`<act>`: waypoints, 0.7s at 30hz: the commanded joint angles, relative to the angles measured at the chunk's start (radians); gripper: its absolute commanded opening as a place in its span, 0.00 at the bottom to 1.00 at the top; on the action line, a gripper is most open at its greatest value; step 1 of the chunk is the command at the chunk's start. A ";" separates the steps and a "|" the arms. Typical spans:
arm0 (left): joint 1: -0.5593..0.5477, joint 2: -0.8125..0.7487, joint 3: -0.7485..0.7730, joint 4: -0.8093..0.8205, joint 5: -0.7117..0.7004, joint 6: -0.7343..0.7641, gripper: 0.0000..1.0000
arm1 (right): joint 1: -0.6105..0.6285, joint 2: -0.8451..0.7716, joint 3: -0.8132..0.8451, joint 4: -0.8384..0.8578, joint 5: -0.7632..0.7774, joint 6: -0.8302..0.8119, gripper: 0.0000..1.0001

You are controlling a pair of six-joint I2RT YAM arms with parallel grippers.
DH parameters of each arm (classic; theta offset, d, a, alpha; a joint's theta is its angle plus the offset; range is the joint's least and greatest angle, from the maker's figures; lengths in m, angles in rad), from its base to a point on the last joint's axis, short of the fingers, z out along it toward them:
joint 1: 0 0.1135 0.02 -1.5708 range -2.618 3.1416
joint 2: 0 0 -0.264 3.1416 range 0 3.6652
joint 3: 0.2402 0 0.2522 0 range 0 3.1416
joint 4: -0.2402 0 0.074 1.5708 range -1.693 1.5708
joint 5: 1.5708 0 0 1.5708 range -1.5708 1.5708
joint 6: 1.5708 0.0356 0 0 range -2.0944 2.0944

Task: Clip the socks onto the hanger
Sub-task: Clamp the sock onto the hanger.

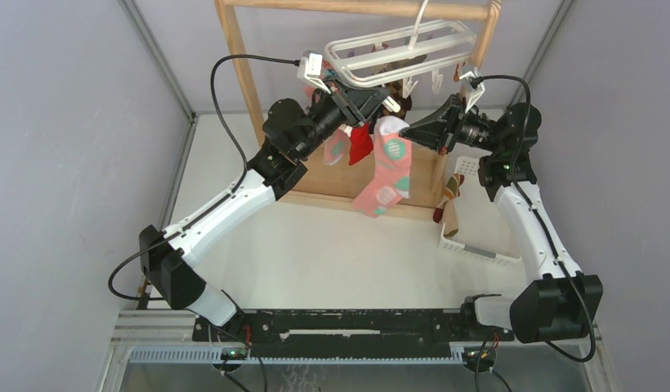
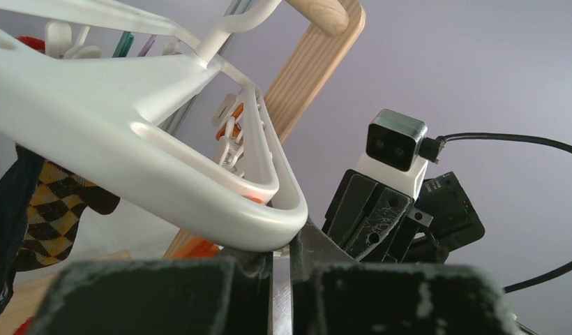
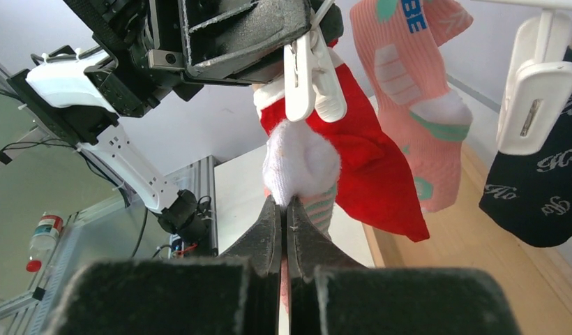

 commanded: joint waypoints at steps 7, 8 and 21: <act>-0.021 -0.014 0.025 0.024 0.145 -0.025 0.00 | -0.053 0.045 0.065 0.239 -0.050 0.174 0.00; -0.021 -0.014 0.025 0.025 0.147 -0.025 0.00 | -0.056 0.054 0.070 0.251 -0.051 0.186 0.00; -0.021 -0.023 0.017 0.032 0.165 -0.004 0.00 | -0.090 0.149 0.143 0.370 -0.058 0.302 0.00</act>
